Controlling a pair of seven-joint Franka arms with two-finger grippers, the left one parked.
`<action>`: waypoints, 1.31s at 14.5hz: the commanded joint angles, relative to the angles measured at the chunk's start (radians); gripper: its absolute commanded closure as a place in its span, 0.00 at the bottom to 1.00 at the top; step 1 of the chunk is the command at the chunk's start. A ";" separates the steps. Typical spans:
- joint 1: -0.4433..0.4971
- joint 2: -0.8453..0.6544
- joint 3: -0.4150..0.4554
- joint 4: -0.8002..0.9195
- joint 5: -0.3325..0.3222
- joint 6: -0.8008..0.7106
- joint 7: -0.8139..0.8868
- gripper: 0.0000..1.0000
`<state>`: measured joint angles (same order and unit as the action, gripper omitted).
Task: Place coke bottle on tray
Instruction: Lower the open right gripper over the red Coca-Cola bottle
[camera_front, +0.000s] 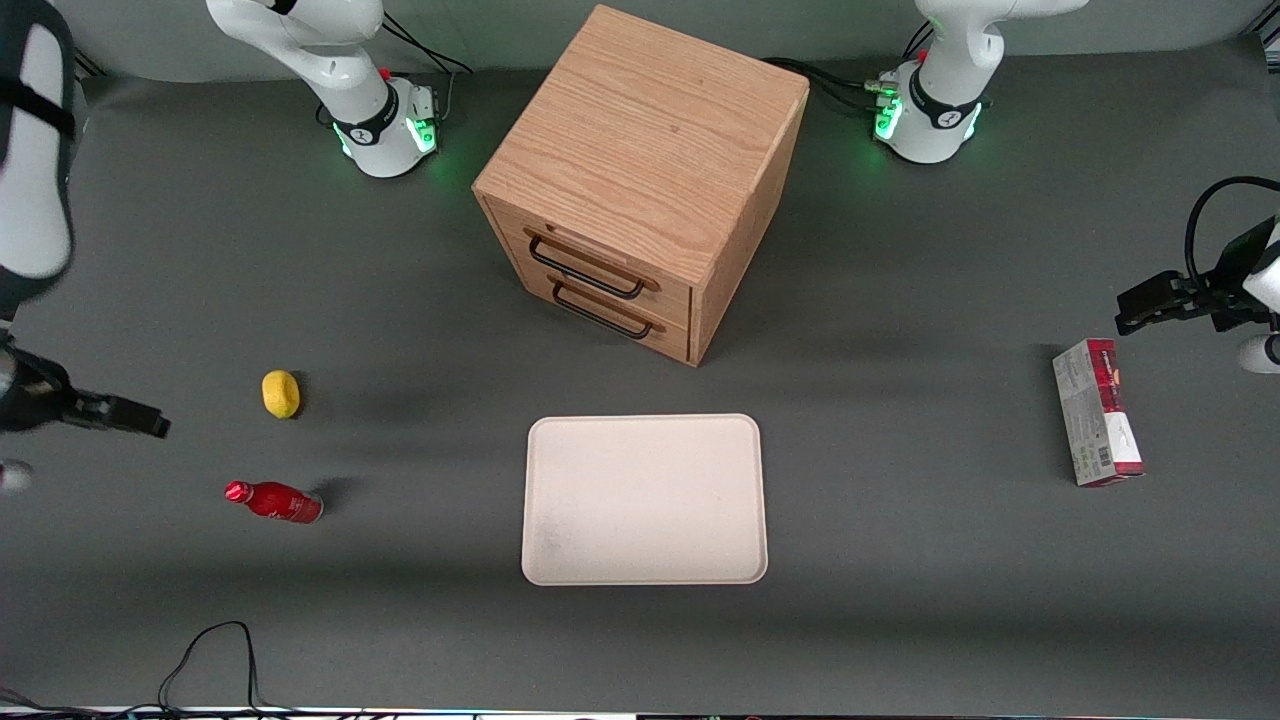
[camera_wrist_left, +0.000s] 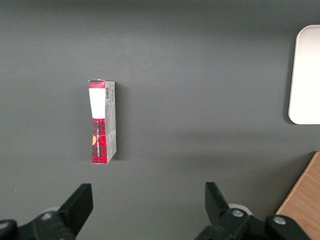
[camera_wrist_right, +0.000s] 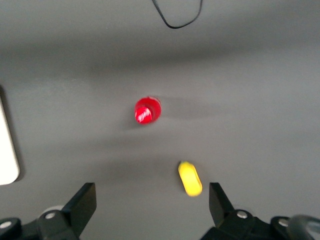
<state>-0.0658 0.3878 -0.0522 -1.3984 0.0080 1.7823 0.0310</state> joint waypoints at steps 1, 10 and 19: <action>-0.019 0.089 0.014 0.050 0.024 0.076 -0.039 0.00; -0.020 0.192 0.064 -0.106 0.032 0.371 -0.043 0.00; -0.020 0.192 0.064 -0.143 0.026 0.391 -0.074 0.76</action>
<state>-0.0732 0.5936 0.0014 -1.5300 0.0221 2.1603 -0.0142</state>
